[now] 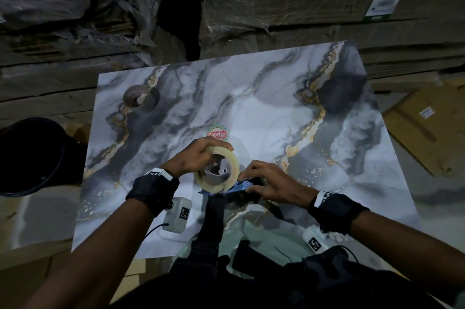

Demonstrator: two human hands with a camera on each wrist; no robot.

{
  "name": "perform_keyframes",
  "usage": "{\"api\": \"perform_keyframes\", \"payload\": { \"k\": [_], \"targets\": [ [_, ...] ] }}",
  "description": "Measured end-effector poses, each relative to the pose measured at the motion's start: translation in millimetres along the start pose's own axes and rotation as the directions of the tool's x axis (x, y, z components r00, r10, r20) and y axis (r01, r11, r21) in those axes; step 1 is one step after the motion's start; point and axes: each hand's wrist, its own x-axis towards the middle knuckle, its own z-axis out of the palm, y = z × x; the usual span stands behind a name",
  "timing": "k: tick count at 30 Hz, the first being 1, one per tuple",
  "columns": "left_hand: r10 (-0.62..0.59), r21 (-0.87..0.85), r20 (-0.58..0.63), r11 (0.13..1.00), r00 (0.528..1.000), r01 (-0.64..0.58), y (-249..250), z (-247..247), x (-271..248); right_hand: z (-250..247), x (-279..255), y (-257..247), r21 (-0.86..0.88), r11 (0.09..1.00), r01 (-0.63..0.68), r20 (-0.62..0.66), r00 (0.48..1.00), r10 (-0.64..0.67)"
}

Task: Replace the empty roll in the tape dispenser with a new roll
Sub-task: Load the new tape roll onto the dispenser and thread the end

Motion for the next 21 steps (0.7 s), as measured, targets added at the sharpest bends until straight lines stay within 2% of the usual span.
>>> {"api": "perform_keyframes", "payload": {
  "k": [9, 14, 17, 21],
  "targets": [
    [-0.085, 0.042, 0.010, 0.996, 0.996, 0.085, 6.5, -1.1, -7.9, -7.1, 10.5, -3.5, -0.096, 0.993, 0.064, 0.110, 0.992, -0.053],
    [-0.048, 0.065, -0.045, 0.997, 0.998, 0.051, 0.9, 2.1, -9.2, -11.4, 13.3, -4.6, -0.103, 0.993, 0.059, 0.150, 0.988, -0.043],
    [-0.020, 0.182, -0.100, 0.983, 0.995, 0.038, -4.5, 4.2, -9.7, -14.8, 10.3, -4.3, -0.093, 0.995, 0.033, 0.131, 0.991, -0.021],
    [0.079, 0.415, -0.102, 0.909, 0.992, -0.030, -20.8, 13.2, -17.9, -17.4, 12.8, 1.9, -0.015, 0.999, -0.036, 0.086, 0.996, 0.037]
  ]
}}
